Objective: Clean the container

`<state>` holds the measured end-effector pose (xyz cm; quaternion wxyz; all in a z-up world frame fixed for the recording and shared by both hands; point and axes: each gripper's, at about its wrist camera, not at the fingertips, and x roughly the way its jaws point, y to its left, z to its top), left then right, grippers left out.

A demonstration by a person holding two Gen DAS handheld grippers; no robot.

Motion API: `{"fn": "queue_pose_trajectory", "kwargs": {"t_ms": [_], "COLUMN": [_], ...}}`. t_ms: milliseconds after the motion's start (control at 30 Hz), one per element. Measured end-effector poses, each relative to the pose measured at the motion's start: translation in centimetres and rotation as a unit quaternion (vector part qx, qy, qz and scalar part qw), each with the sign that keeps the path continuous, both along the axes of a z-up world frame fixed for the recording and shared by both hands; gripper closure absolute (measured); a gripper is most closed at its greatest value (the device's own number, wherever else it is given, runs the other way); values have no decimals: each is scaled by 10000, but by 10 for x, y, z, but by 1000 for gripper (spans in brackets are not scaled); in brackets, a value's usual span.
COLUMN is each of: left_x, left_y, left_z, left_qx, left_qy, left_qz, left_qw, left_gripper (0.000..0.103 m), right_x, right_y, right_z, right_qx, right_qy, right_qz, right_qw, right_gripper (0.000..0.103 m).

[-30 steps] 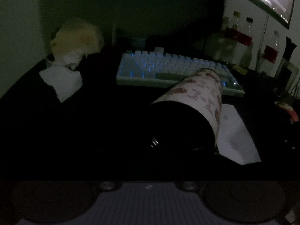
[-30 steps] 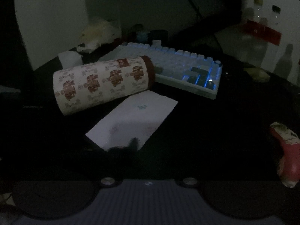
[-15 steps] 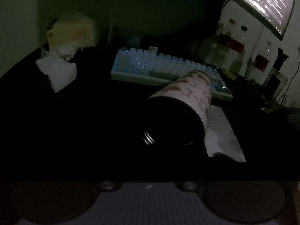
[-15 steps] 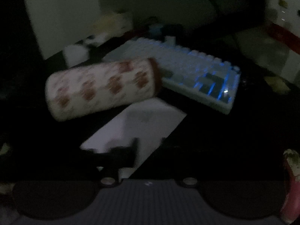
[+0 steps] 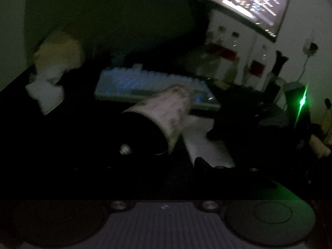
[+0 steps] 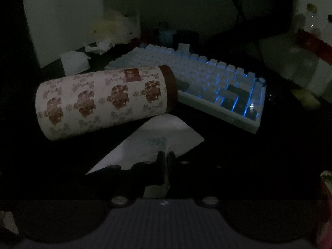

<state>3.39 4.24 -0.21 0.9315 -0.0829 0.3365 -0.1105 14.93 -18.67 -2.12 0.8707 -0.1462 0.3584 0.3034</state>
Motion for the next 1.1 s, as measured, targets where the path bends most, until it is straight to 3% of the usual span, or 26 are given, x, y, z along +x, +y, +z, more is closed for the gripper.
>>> {"fn": "queue_pose_trajectory", "kwargs": {"t_ms": [233, 367, 433, 567, 867, 1100], "left_x": [24, 37, 44, 41, 36, 12], "left_y": [-20, -31, -37, -36, -23, -17], "left_z": [-6, -9, -10, -24, -36, -36], "left_qx": [-52, -82, -96, -122, -338, -46], "left_qy": [-64, -101, -119, -123, -587, -551], "left_qz": [10, 16, 19, 11, -811, -1121], "left_qw": [10000, 9999, 9999, 9999, 9944, 9922], "left_gripper": [43, 53, 61, 89, 93, 93], "right_x": [-15, -29, -34, -41, -47, -55], "right_y": [-40, -58, -65, -69, -67, -58], "right_z": [37, 58, 66, 75, 78, 86], "right_qx": [623, 804, 921, 1052, 1253, 1468], "right_qy": [-176, -424, -487, -580, -604, -548], "right_qz": [-336, -432, -455, -436, -422, -139], "right_qw": [9973, 9949, 9935, 9918, 9894, 9875], "right_gripper": [99, 99, 99, 99, 99, 99]}}
